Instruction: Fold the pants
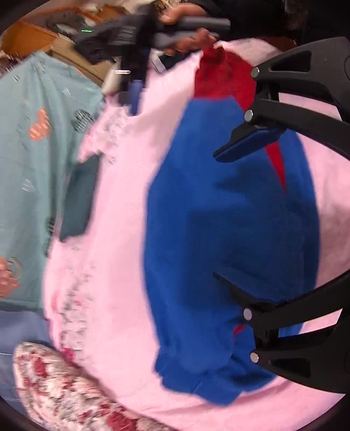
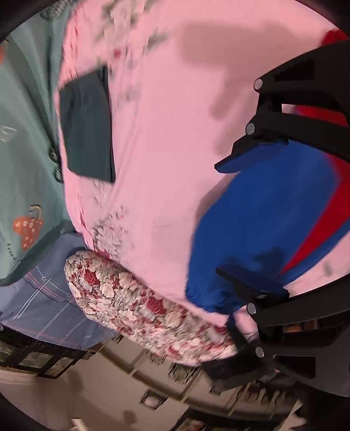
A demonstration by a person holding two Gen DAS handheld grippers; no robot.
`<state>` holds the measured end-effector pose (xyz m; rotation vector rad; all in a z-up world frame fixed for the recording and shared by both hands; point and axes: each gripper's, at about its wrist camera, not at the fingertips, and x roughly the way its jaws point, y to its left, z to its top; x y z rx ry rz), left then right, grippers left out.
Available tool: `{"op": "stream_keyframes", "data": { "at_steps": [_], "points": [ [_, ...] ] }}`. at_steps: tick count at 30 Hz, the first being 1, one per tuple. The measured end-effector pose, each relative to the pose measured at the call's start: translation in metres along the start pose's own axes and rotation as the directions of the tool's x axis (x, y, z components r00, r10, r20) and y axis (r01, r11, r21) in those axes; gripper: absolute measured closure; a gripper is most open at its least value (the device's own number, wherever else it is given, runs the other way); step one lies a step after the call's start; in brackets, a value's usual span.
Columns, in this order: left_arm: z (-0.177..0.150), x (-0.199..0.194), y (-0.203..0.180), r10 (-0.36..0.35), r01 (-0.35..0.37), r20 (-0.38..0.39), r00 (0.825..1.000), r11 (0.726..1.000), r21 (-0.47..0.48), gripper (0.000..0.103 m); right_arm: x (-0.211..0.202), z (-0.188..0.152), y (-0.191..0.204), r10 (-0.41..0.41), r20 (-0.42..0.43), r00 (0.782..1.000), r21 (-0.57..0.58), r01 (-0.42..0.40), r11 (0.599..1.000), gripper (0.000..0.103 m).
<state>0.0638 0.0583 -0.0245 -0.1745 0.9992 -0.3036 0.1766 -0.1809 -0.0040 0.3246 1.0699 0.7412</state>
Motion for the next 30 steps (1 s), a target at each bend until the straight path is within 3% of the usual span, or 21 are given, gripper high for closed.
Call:
{"op": "stream_keyframes", "data": {
  "at_steps": [1, 2, 5, 8, 11, 13, 16, 19, 22, 24, 26, 28, 29, 30],
  "points": [
    [-0.006, 0.015, 0.003, 0.02, -0.021, -0.063, 0.998, 1.0, -0.007, 0.039, 0.018, 0.008, -0.005, 0.009, -0.032, 0.999, 0.023, -0.008, 1.0, 0.033],
    [-0.013, 0.021, 0.006, 0.033, -0.034, -0.092, 0.995, 0.999, -0.01, 0.04, 0.032, 0.012, -0.008, 0.012, -0.061, 0.998, 0.046, -0.009, 0.999, 0.033],
    [-0.034, 0.009, 0.004, 0.067, -0.063, -0.097, 0.993, 0.997, 0.039, 0.04, 0.067, 0.012, -0.018, 0.064, -0.168, 0.984, 0.122, -0.043, 0.992, 0.032],
    [-0.046, -0.002, 0.007, 0.065, -0.062, -0.099, 0.993, 0.998, 0.033, 0.039, 0.078, 0.003, -0.007, 0.14, -0.243, 0.96, 0.129, -0.111, 0.985, 0.032],
    [-0.042, -0.005, 0.01, 0.051, -0.049, -0.1, 0.994, 0.999, 0.02, 0.038, 0.087, -0.001, 0.008, 0.149, -0.309, 0.939, 0.11, -0.12, 0.987, 0.031],
    [-0.04, -0.004, 0.008, 0.051, -0.05, -0.103, 0.993, 0.999, 0.013, 0.038, 0.095, -0.006, 0.01, 0.199, -0.38, 0.903, 0.149, -0.152, 0.977, 0.027],
    [-0.046, -0.009, 0.003, 0.052, -0.051, -0.101, 0.994, 0.999, 0.014, 0.037, 0.104, -0.017, 0.012, 0.293, -0.47, 0.832, 0.227, -0.207, 0.952, 0.025],
    [-0.048, -0.013, 0.009, 0.038, -0.038, -0.098, 0.994, 0.999, 0.004, 0.037, 0.11, -0.019, 0.013, 0.343, -0.47, 0.813, 0.272, -0.236, 0.933, 0.019],
    [-0.048, -0.012, 0.009, 0.04, -0.04, -0.097, 0.995, 0.999, 0.007, 0.037, 0.121, -0.013, 0.012, 0.377, -0.411, 0.83, 0.295, -0.27, 0.917, 0.019],
    [-0.048, -0.012, 0.009, 0.038, -0.038, -0.094, 0.995, 0.999, 0.005, 0.037, 0.123, -0.007, 0.012, 0.388, -0.315, 0.866, 0.277, -0.307, 0.911, 0.019],
    [-0.048, -0.012, 0.01, 0.032, -0.032, -0.091, 0.995, 0.999, 0.002, 0.037, 0.116, 0.0, 0.006, 0.392, -0.163, 0.905, 0.282, -0.338, 0.898, 0.021],
    [-0.049, -0.013, 0.01, 0.027, -0.027, -0.088, 0.996, 1.0, 0.001, 0.037, 0.104, 0.007, -0.001, 0.376, -0.051, 0.925, 0.254, -0.352, 0.901, 0.035],
    [-0.049, -0.013, 0.01, 0.025, -0.025, -0.086, 0.996, 1.0, 0.002, 0.037, 0.103, 0.008, -0.003, 0.349, -0.045, 0.936, 0.238, -0.329, 0.914, 0.04],
    [-0.049, -0.013, 0.01, 0.022, -0.021, -0.084, 0.996, 1.0, 0.003, 0.037, 0.105, 0.009, -0.005, 0.305, -0.059, 0.951, 0.225, -0.285, 0.932, 0.054]
  ]
}}
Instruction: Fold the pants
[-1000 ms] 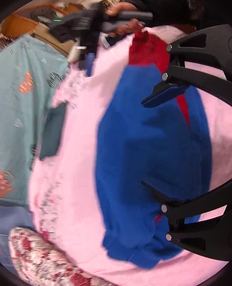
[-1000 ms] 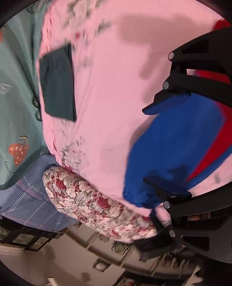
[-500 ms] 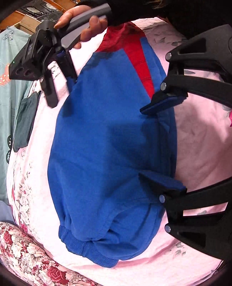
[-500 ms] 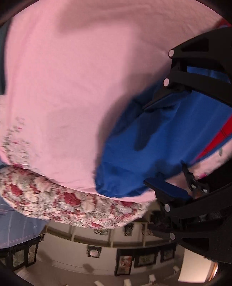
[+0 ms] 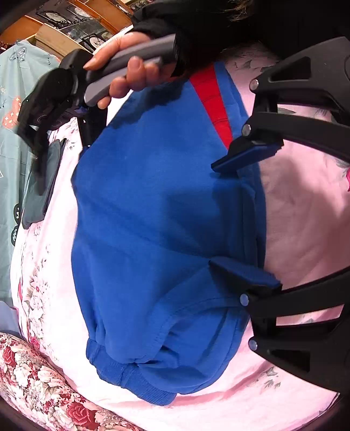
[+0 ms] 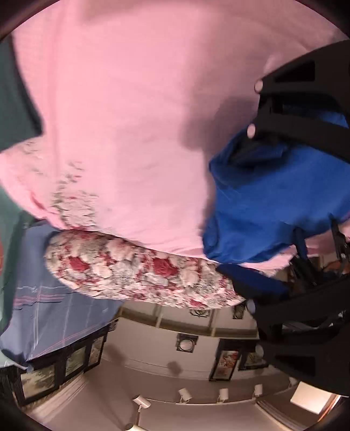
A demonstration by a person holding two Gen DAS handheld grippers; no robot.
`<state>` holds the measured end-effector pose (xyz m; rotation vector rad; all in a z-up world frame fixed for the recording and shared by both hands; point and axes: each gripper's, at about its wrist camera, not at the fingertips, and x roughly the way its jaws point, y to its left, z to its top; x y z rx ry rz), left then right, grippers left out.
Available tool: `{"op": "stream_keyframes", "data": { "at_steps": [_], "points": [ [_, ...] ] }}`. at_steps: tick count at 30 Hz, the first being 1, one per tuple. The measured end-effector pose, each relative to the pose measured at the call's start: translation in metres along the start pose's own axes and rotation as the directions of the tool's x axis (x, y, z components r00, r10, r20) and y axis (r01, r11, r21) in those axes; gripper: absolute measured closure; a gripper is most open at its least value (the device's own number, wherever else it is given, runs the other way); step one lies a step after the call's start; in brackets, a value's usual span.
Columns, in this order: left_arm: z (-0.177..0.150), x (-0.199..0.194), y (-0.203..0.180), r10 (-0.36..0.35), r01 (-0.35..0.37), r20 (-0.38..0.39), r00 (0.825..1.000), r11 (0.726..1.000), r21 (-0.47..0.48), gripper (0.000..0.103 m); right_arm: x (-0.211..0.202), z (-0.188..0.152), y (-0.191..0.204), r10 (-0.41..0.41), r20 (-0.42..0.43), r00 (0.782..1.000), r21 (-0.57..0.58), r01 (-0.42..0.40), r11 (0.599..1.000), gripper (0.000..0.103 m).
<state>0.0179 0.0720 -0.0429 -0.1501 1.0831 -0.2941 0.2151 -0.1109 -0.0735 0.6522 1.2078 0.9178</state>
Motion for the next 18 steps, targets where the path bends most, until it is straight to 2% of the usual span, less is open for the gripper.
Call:
{"op": "stream_keyframes", "data": {
  "at_steps": [2, 3, 4, 5, 9, 11, 12, 13, 15, 17, 18],
  "points": [
    [0.0, 0.001, 0.0, -0.001, 0.001, 0.0, 1.0, 1.0, 0.002, 0.037, 0.005, 0.0, -0.005, -0.081, -0.027, 0.996, -0.03, 0.08, 0.996, 0.066],
    [0.001, 0.001, 0.0, -0.003, 0.003, 0.001, 1.0, 1.0, 0.002, 0.037, 0.006, 0.001, -0.01, -0.113, -0.039, 0.993, -0.028, 0.112, 0.993, 0.079],
    [0.001, 0.001, 0.001, -0.005, 0.005, 0.003, 1.0, 1.0, 0.002, 0.037, 0.006, 0.002, -0.015, -0.115, -0.045, 0.992, -0.014, 0.115, 0.993, 0.089],
    [0.0, 0.001, 0.001, -0.009, 0.009, 0.004, 1.0, 1.0, 0.002, 0.037, 0.002, 0.003, -0.021, -0.11, -0.047, 0.993, 0.01, 0.11, 0.994, 0.091],
    [0.004, -0.011, 0.005, -0.035, 0.035, 0.024, 0.999, 0.999, -0.004, 0.037, -0.016, 0.004, -0.021, -0.157, -0.05, 0.986, 0.02, 0.158, 0.987, 0.092],
    [0.007, -0.026, 0.01, -0.026, 0.026, 0.066, 0.997, 1.0, 0.003, 0.037, -0.04, 0.01, -0.025, -0.185, 0.003, 0.983, 0.041, 0.185, 0.982, 0.079],
    [0.011, -0.035, 0.014, -0.013, 0.014, 0.098, 0.995, 1.0, -0.001, 0.035, -0.052, 0.014, -0.029, -0.187, 0.036, 0.982, 0.061, 0.184, 0.981, 0.07],
    [0.014, -0.04, 0.02, 0.0, 0.001, 0.118, 0.993, 1.0, -0.01, 0.033, -0.065, 0.018, -0.027, -0.196, 0.091, 0.976, 0.071, 0.19, 0.979, 0.066],
    [0.023, -0.046, 0.037, 0.034, -0.025, 0.154, 0.988, 0.998, -0.057, 0.033, -0.075, 0.018, -0.011, -0.184, 0.147, 0.972, 0.031, 0.181, 0.983, 0.066],
    [0.029, -0.045, 0.055, 0.072, -0.055, 0.171, 0.983, 0.993, -0.1, 0.033, -0.057, 0.006, 0.018, -0.141, 0.109, 0.984, -0.064, 0.148, 0.987, 0.066],
    [0.034, -0.044, 0.067, 0.104, -0.081, 0.177, 0.979, 0.988, -0.135, 0.033, -0.041, -0.006, 0.035, -0.144, 0.07, 0.987, -0.135, 0.152, 0.979, 0.067]
  ]
}}
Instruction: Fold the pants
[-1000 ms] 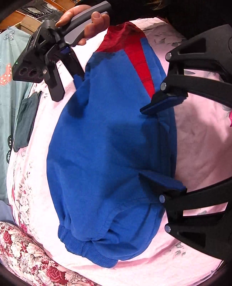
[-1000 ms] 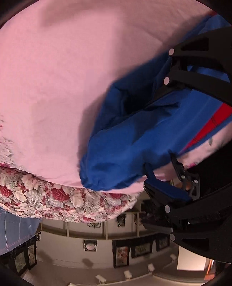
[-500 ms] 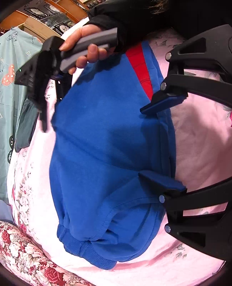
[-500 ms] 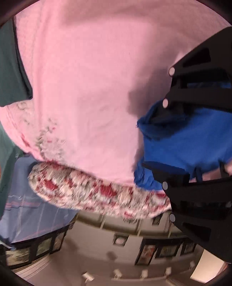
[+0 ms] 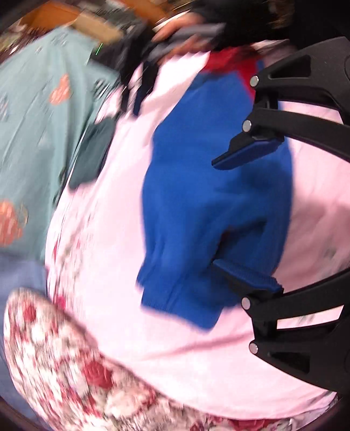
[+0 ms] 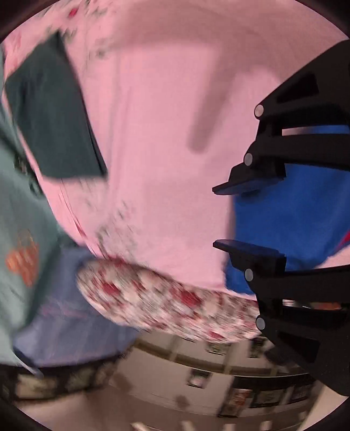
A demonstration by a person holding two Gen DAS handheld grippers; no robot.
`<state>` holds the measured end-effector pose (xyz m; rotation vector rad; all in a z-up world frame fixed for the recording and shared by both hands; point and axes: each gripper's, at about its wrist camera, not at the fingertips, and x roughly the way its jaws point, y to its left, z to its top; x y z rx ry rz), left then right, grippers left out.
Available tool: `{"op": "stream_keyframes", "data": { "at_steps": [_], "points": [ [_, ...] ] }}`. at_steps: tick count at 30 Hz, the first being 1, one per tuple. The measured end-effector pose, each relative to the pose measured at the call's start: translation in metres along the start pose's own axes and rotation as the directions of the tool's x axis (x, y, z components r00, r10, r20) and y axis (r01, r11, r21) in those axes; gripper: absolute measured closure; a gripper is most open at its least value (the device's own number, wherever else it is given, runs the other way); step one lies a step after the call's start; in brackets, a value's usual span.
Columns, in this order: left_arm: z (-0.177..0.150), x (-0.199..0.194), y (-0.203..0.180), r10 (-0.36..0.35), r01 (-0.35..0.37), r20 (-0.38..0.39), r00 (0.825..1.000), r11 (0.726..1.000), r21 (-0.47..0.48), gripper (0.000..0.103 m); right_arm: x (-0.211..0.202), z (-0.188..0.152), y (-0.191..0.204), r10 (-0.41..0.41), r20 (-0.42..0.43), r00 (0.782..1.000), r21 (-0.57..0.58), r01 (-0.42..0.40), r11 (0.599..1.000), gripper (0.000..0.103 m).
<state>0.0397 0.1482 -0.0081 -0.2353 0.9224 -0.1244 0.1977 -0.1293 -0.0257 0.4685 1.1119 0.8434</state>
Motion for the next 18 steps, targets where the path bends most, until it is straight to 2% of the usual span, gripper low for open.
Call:
{"op": "stream_keyframes", "data": {
  "at_steps": [2, 3, 4, 5, 6, 7, 9, 10, 11, 13, 14, 15, 16, 17, 18],
  "points": [
    [0.005, 0.008, 0.018, 0.056, -0.055, 0.002, 0.998, 0.998, -0.038, 0.034, 0.028, -0.015, 0.02, -0.08, -0.059, 0.995, -0.089, 0.075, 0.993, 0.069],
    [0.004, 0.018, 0.031, 0.081, -0.083, -0.026, 0.996, 0.994, -0.065, 0.043, 0.044, -0.021, 0.017, -0.14, -0.089, 0.986, -0.09, 0.132, 0.987, 0.069],
    [0.002, 0.024, 0.038, 0.09, -0.093, -0.04, 0.995, 0.993, -0.073, 0.047, 0.06, -0.026, 0.004, -0.203, -0.126, 0.971, -0.066, 0.196, 0.978, 0.071],
    [0.0, 0.027, 0.04, 0.095, -0.098, -0.037, 0.995, 0.993, -0.068, 0.047, 0.069, -0.03, -0.008, -0.23, -0.139, 0.963, -0.055, 0.225, 0.973, 0.074],
    [-0.004, 0.028, 0.037, 0.112, -0.114, -0.039, 0.993, 0.993, -0.042, 0.047, 0.067, -0.029, -0.01, -0.239, -0.115, 0.964, -0.067, 0.232, 0.97, 0.084],
    [-0.005, 0.026, 0.034, 0.114, -0.115, -0.039, 0.993, 0.993, -0.032, 0.047, 0.064, -0.029, -0.008, -0.225, -0.11, 0.968, -0.062, 0.219, 0.974, 0.084],
    [-0.004, 0.012, 0.028, 0.074, -0.074, -0.022, 0.997, 0.997, -0.034, 0.044, 0.048, -0.028, 0.009, -0.156, -0.058, 0.986, -0.075, 0.151, 0.986, 0.077],
    [-0.003, 0.005, 0.023, 0.047, -0.046, 0.001, 0.999, 0.998, -0.032, 0.037, 0.039, -0.029, 0.019, -0.148, -0.036, 0.988, -0.097, 0.144, 0.985, 0.069],
    [-0.002, -0.004, 0.02, 0.026, -0.025, 0.035, 0.999, 0.999, -0.023, 0.034, 0.036, -0.032, 0.028, -0.146, -0.023, 0.989, -0.119, 0.143, 0.983, 0.067],
    [0.003, -0.014, 0.004, 0.011, -0.014, 0.097, 0.995, 0.999, 0.031, 0.023, 0.043, -0.039, 0.027, -0.205, -0.046, 0.978, -0.118, 0.198, 0.973, 0.062],
    [0.006, -0.009, -0.003, 0.036, -0.042, 0.1, 0.994, 0.998, 0.053, 0.023, 0.053, -0.043, 0.02, -0.237, -0.075, 0.969, -0.101, 0.229, 0.968, 0.062],
    [0.009, 0.009, -0.003, 0.079, -0.082, 0.055, 0.995, 0.995, 0.053, 0.023, 0.061, -0.049, 0.009, -0.258, -0.115, 0.959, -0.083, 0.249, 0.965, 0.062],
    [0.011, 0.026, 0.001, 0.094, -0.094, 0.008, 0.996, 0.995, 0.038, 0.023, 0.056, -0.055, 0.003, -0.226, -0.069, 0.972, -0.084, 0.22, 0.972, 0.063],
    [0.01, 0.042, 0.008, 0.113, -0.112, -0.039, 0.993, 0.994, 0.013, 0.026, 0.046, -0.06, -0.001, -0.24, -0.043, 0.97, -0.084, 0.235, 0.968, 0.063],
    [0.006, 0.051, 0.011, 0.129, -0.129, -0.047, 0.991, 0.992, 0.007, 0.026, 0.027, -0.068, -0.004, -0.235, 0.004, 0.972, -0.048, 0.234, 0.971, 0.063]
  ]
}}
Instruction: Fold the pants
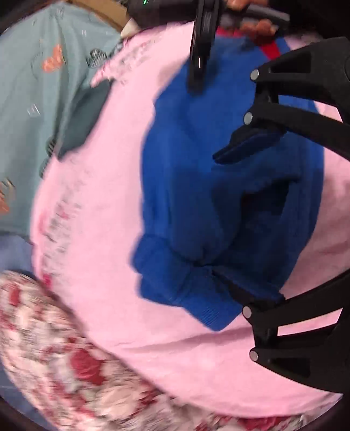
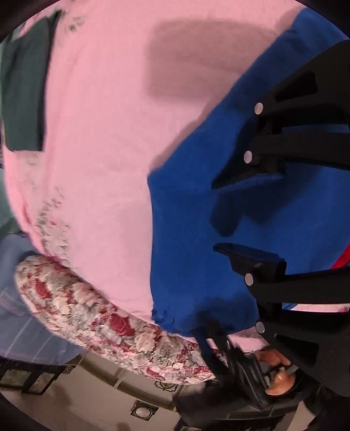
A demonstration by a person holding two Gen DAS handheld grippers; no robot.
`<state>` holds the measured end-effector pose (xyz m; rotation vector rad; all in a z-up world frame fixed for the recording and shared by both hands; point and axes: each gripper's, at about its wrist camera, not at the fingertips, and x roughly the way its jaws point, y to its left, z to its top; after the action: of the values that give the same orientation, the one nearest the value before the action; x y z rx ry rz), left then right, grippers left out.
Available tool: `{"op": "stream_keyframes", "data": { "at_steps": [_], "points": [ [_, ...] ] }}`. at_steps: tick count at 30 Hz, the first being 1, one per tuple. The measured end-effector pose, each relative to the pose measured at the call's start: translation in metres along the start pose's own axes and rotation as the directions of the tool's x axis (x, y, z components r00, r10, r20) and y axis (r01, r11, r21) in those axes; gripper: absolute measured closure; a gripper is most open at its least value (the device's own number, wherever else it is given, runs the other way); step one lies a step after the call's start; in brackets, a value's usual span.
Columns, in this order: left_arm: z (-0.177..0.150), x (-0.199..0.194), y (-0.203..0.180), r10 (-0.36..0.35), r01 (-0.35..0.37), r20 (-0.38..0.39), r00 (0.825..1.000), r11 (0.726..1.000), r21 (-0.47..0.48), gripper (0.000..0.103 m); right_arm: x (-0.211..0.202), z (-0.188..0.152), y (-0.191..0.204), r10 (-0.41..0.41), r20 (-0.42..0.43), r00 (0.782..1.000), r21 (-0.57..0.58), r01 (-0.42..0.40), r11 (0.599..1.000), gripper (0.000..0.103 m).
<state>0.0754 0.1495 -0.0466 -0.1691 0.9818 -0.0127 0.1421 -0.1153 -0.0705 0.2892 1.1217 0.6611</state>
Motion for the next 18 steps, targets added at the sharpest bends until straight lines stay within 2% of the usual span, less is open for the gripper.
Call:
{"op": "stream_keyframes", "data": {
  "at_steps": [2, 3, 4, 5, 6, 7, 8, 9, 12, 14, 15, 16, 18],
  "points": [
    [-0.004, -0.009, -0.013, 0.012, -0.014, 0.032, 0.999, 0.999, 0.047, 0.026, -0.053, -0.022, -0.008, 0.057, 0.109, 0.992, 0.006, -0.058, 0.998, 0.062],
    [-0.004, -0.014, -0.017, -0.014, 0.012, 0.042, 0.999, 0.999, 0.048, 0.026, -0.091, -0.038, -0.011, 0.026, 0.195, 0.98, -0.015, -0.023, 1.0, 0.062],
    [-0.005, -0.026, -0.027, -0.041, 0.037, 0.068, 0.997, 0.998, 0.055, 0.024, -0.125, -0.054, -0.015, -0.049, 0.28, 0.959, -0.014, 0.055, 0.998, 0.058],
    [-0.004, -0.033, -0.035, -0.055, 0.048, 0.093, 0.994, 0.996, 0.074, 0.023, -0.157, -0.071, -0.021, -0.143, 0.36, 0.922, 0.006, 0.151, 0.988, 0.055],
    [-0.006, -0.046, -0.052, -0.1, 0.087, 0.119, 0.988, 0.99, 0.112, 0.023, -0.197, -0.097, -0.031, -0.278, 0.452, 0.848, 0.059, 0.282, 0.958, 0.04],
    [-0.008, -0.053, -0.066, -0.14, 0.122, 0.127, 0.982, 0.983, 0.139, 0.022, -0.225, -0.118, -0.042, -0.385, 0.504, 0.773, 0.121, 0.378, 0.918, 0.016],
    [-0.011, -0.06, -0.082, -0.183, 0.159, 0.133, 0.974, 0.972, 0.172, 0.021, -0.247, -0.137, -0.055, -0.487, 0.525, 0.698, 0.201, 0.454, 0.868, 0.004],
    [-0.016, -0.068, -0.103, -0.23, 0.198, 0.135, 0.964, 0.957, 0.213, 0.019, -0.267, -0.157, -0.074, -0.558, 0.516, 0.65, 0.278, 0.488, 0.827, 0.001],
    [-0.031, -0.073, -0.156, -0.349, 0.306, 0.105, 0.931, 0.905, 0.296, 0.018, -0.287, -0.191, -0.122, -0.621, 0.438, 0.649, 0.4, 0.478, 0.782, 0.001],
    [-0.04, -0.066, -0.186, -0.391, 0.351, 0.066, 0.918, 0.878, 0.325, 0.018, -0.283, -0.204, -0.136, -0.648, 0.427, 0.63, 0.407, 0.506, 0.76, 0.001],
    [-0.045, -0.058, -0.2, -0.413, 0.382, 0.028, 0.91, 0.863, 0.33, 0.018, -0.278, -0.205, -0.14, -0.655, 0.419, 0.63, 0.396, 0.522, 0.755, 0.001],
    [-0.049, -0.051, -0.209, -0.426, 0.401, 0.002, 0.905, 0.853, 0.333, 0.018, -0.27, -0.205, -0.146, -0.641, 0.404, 0.653, 0.384, 0.515, 0.767, 0.001],
    [-0.055, -0.036, -0.222, -0.42, 0.405, -0.031, 0.907, 0.848, 0.342, 0.018, -0.256, -0.201, -0.159, -0.583, 0.389, 0.714, 0.373, 0.457, 0.808, 0.005]
  ]
}}
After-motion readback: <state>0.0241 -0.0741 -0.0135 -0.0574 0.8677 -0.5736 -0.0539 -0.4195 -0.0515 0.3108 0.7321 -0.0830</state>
